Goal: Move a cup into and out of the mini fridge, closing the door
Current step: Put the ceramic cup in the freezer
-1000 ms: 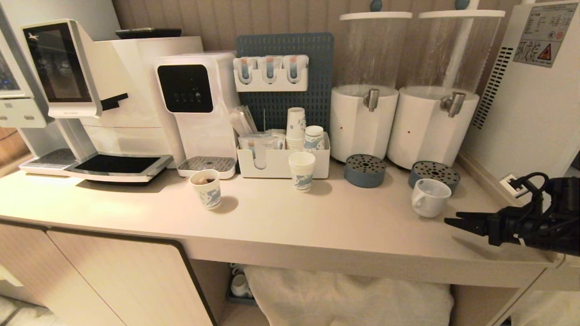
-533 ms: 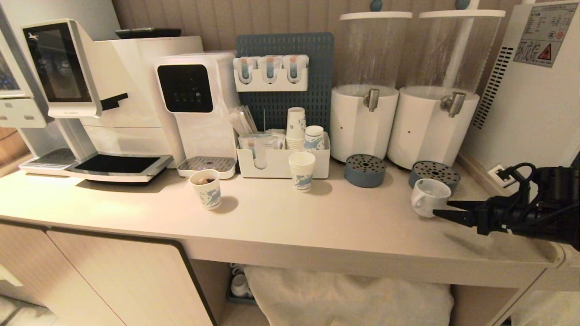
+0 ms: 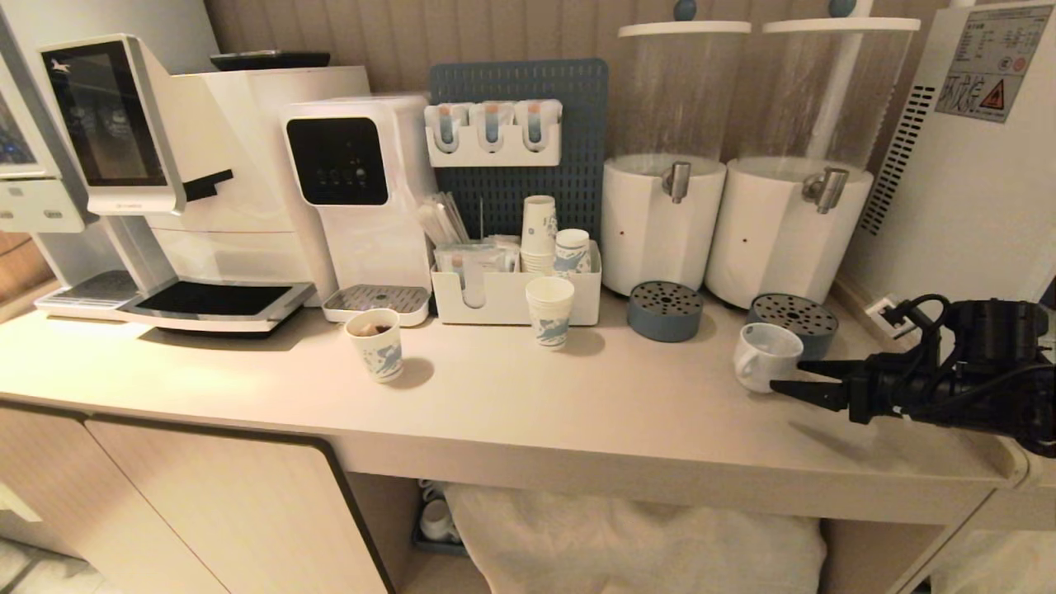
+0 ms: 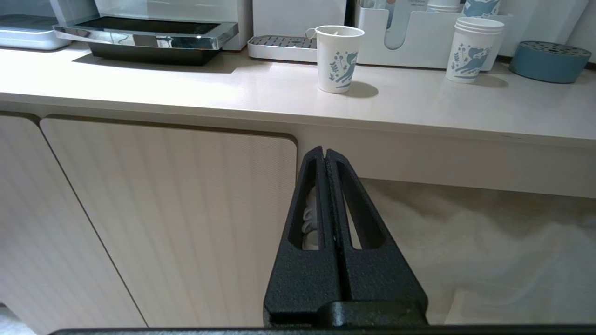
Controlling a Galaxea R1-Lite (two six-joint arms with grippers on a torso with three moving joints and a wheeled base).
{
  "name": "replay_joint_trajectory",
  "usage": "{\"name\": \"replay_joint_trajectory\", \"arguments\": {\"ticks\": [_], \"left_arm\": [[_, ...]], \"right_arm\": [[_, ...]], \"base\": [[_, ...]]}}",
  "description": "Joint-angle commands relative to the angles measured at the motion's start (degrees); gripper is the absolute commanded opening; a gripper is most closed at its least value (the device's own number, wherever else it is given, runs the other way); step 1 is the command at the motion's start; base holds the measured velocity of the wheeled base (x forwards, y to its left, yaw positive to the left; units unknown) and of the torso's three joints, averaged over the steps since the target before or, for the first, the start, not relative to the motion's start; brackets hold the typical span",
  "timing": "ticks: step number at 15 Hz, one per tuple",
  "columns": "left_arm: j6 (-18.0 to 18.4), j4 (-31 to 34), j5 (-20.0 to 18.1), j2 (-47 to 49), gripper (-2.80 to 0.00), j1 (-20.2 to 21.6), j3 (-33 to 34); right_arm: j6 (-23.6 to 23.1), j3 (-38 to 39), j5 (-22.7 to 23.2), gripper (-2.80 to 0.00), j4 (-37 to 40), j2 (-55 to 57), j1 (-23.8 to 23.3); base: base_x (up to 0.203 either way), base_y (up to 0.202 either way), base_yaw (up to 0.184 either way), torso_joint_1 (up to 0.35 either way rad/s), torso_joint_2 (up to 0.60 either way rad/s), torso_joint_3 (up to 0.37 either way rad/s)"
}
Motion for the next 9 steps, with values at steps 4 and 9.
{"name": "replay_joint_trajectory", "arguments": {"ticks": [4,9], "left_arm": [[-0.5,0.0,0.0,-0.3,-2.80,0.0,2.3],[-0.5,-0.5,0.0,-0.3,-2.80,0.0,2.3]], "right_arm": [[-0.1,-3.3,0.3,0.00,0.0,2.9,0.0],[0.1,-6.9,0.4,0.00,1.2,4.3,0.2]], "base": [[0.000,0.000,0.000,0.000,0.00,0.000],[0.000,0.000,0.000,0.000,0.00,0.000]]}}
